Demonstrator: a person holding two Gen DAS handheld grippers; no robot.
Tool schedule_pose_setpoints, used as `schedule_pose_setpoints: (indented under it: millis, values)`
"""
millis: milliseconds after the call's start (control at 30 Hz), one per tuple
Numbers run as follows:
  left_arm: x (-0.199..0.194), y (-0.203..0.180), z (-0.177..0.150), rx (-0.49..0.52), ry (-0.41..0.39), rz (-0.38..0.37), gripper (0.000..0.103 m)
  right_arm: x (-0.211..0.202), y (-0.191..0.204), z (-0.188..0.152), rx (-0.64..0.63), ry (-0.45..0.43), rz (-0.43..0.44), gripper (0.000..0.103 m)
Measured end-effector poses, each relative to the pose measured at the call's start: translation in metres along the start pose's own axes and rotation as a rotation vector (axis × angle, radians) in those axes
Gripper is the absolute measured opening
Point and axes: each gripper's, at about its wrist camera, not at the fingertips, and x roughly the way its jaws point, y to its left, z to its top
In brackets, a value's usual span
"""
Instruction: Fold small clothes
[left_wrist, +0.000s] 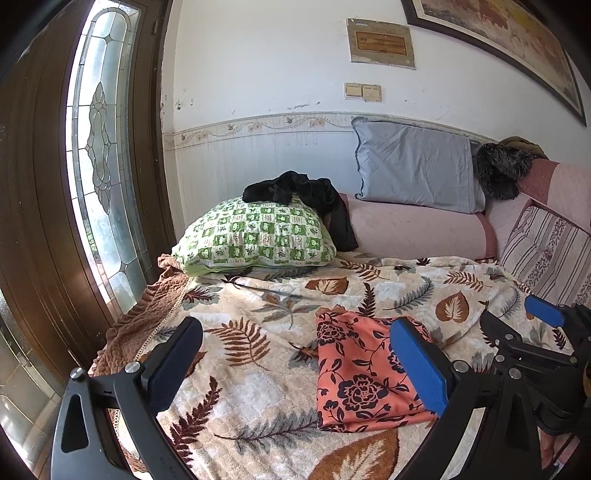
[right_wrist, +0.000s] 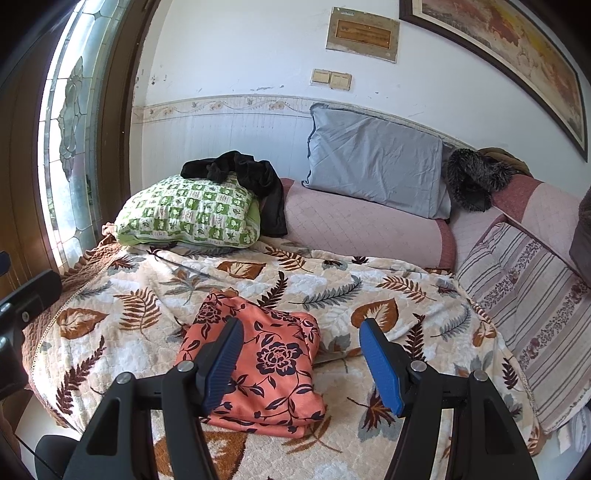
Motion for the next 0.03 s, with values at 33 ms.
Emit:
schedule_pose_setpoints:
  millis: [33]
  values:
    - [0.0041, -0.0005, 0.0, -0.001, 0.002, 0.003, 0.101, 0.0032, -0.0003, -0.0002, 0.0, 0.005, 0.002, 0.069]
